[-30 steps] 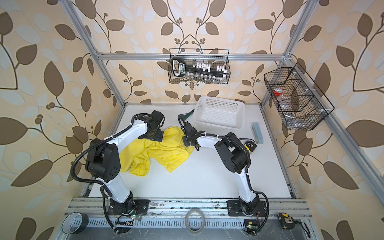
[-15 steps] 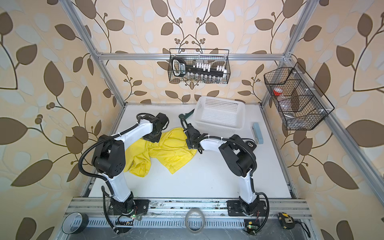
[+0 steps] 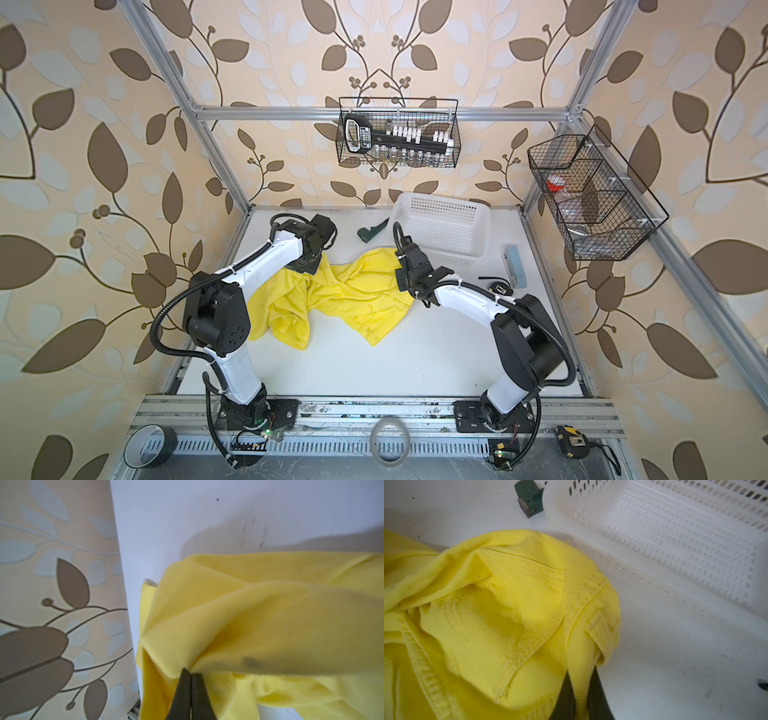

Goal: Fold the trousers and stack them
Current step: 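Lift the trousers with both grippers and stretch them apart, away from the robot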

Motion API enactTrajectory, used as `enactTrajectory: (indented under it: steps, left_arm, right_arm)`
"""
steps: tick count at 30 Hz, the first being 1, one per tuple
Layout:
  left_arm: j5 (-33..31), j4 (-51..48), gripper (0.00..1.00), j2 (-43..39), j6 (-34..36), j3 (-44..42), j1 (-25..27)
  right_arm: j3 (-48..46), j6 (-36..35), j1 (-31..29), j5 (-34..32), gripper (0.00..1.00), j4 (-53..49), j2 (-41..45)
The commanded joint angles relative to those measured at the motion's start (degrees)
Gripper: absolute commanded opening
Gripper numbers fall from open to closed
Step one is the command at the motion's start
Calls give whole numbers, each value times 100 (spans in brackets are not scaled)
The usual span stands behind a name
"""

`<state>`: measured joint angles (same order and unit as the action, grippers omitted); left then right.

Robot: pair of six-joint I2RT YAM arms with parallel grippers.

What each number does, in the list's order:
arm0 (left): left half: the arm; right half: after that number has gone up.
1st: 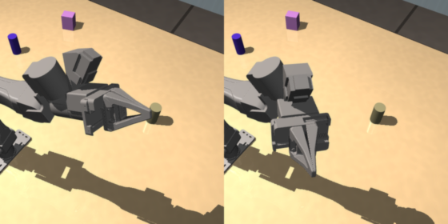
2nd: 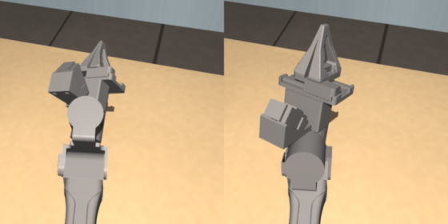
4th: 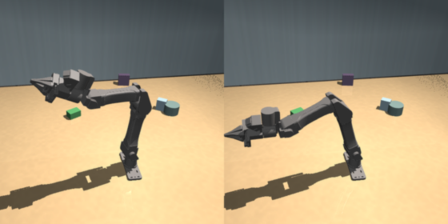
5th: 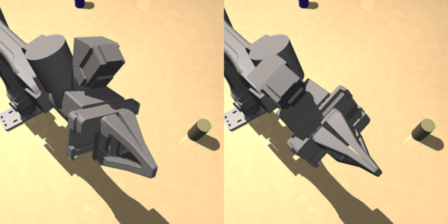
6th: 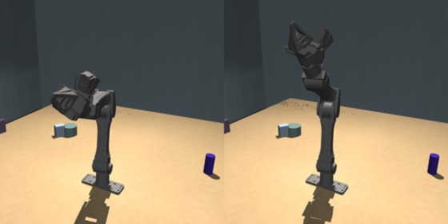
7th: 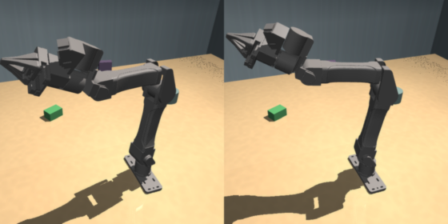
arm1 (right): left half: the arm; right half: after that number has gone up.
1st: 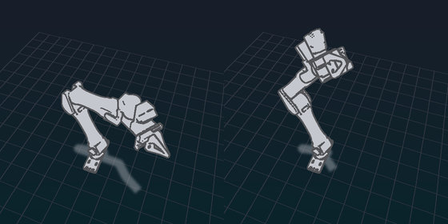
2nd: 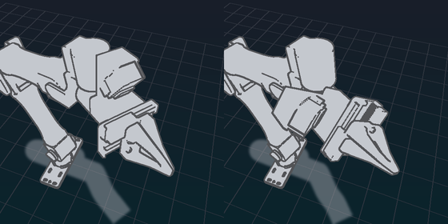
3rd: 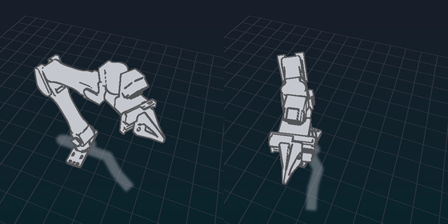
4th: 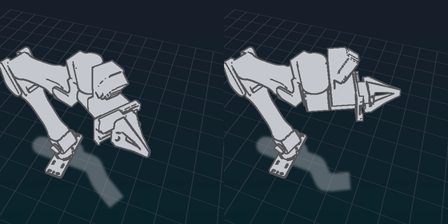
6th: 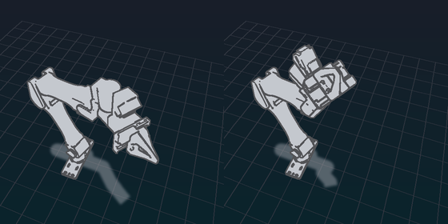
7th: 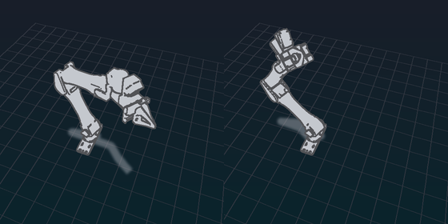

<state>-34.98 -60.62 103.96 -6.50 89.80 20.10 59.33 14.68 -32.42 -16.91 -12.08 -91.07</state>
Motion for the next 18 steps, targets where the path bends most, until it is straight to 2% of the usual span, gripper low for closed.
enactTrajectory:
  steps: [1, 5, 8, 12, 15, 18]
  left_arm:
    - [-684, -328, 0, -588, 278, 626, -229]
    - [-926, -311, 0, -719, 490, 1189, -678]
    - [-857, -301, 0, -754, 416, 1510, -1137]
    - [-826, -324, 0, -591, 405, 2028, -1484]
    - [-757, -354, 0, -413, 351, 2530, -1627]
    - [-631, -306, 0, -184, 462, 3211, -1656]
  right_arm:
    - [-181, -334, 309, -51, 0, -224, 674]
    - [-261, -759, 952, 272, 0, -336, 1490]
    - [-186, -999, 1497, 618, 0, -416, 2033]
    - [51, -1405, 1998, 839, 0, -550, 2480]
    - [70, -1449, 2188, 956, 0, -347, 2679]
    - [2, -1437, 2223, 1070, 0, 278, 2681]
